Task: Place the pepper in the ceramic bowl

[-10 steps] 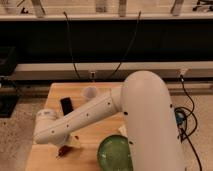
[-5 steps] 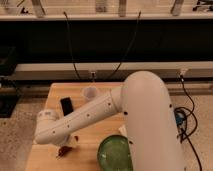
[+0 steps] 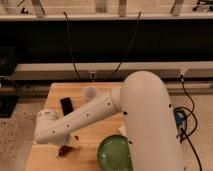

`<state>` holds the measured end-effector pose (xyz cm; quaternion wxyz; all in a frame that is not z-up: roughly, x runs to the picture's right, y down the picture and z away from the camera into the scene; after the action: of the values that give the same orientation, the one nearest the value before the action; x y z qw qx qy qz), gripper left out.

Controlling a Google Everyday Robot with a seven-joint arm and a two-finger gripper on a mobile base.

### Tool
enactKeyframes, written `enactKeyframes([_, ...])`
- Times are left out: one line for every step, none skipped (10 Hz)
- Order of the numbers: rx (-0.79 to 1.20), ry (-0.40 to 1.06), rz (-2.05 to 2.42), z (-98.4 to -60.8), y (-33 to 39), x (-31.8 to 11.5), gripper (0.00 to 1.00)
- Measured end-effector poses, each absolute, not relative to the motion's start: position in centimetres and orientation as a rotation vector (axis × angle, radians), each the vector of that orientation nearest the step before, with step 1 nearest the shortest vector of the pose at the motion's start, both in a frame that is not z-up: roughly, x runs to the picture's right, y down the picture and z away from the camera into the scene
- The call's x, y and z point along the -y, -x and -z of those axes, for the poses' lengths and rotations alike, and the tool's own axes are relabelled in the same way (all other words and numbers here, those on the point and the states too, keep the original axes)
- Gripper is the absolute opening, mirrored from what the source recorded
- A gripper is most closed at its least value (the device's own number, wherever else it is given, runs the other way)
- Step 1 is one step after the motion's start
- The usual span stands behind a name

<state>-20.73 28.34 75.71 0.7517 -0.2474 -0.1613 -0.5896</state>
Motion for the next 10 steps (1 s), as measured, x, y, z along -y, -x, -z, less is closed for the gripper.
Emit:
enactKeyframes([0.353,0.543,1.285,-75.6,20.7,-28.2,0.49])
enactKeyframes([0.353,0.544,1.283,-75.6,20.7,-28.3,0.48])
enactKeyframes([0.349,0.545,1.280,-76.1,20.5,-28.8,0.48])
enactKeyframes([0.350,0.542,1.277,-76.5,20.7,-29.1,0.48])
enactKeyframes([0.352,0.539,1.276,-76.6,20.8,-29.1,0.51])
enactKeyframes([0.352,0.533,1.271,-76.5,20.9,-28.7,0.57])
enactKeyframes([0.349,0.538,1.264,-76.1,20.7,-28.2,0.57])
enactKeyframes([0.345,0.539,1.261,-76.0,20.6,-28.0,0.57])
enactKeyframes([0.345,0.542,1.256,-75.9,20.7,-28.0,0.55])
enactKeyframes([0.345,0.543,1.253,-76.0,20.8,-28.3,0.50])
